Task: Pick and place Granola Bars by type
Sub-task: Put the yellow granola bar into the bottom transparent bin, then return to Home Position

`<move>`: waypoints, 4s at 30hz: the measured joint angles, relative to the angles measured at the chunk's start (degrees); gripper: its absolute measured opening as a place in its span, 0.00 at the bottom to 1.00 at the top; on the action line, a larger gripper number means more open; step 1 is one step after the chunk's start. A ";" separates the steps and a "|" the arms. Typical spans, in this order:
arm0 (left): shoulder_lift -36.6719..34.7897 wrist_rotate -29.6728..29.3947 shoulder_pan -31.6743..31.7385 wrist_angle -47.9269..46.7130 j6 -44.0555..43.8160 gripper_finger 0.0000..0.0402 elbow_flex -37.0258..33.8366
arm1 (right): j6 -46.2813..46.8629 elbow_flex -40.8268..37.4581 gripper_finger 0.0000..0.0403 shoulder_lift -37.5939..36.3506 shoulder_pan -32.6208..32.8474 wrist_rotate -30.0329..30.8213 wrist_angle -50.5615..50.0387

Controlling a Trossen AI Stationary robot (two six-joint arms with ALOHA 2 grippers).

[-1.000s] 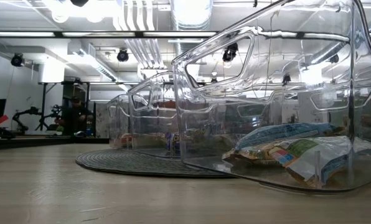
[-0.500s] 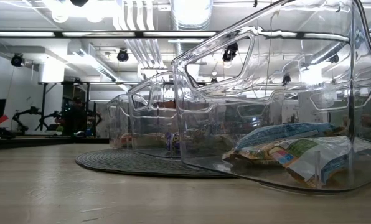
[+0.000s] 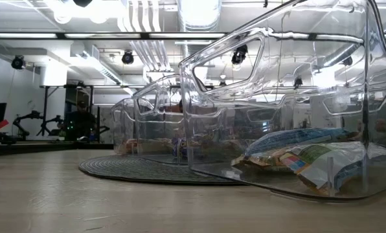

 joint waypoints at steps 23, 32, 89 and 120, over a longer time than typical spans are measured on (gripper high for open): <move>0.01 0.02 -0.01 0.02 0.01 0.00 0.00 | -0.48 -1.39 0.15 -0.02 -2.10 0.17 0.58; 0.01 0.02 0.00 0.02 0.04 0.00 0.00 | -1.42 -1.40 0.13 -0.02 -3.68 -0.15 -2.58; -0.45 0.04 0.01 0.04 0.08 0.00 0.00 | 24.83 29.16 0.13 -10.36 -39.74 34.98 -36.70; -0.47 0.02 0.00 0.01 0.06 0.00 0.00 | 39.98 24.74 0.33 -10.36 -41.03 35.96 -35.56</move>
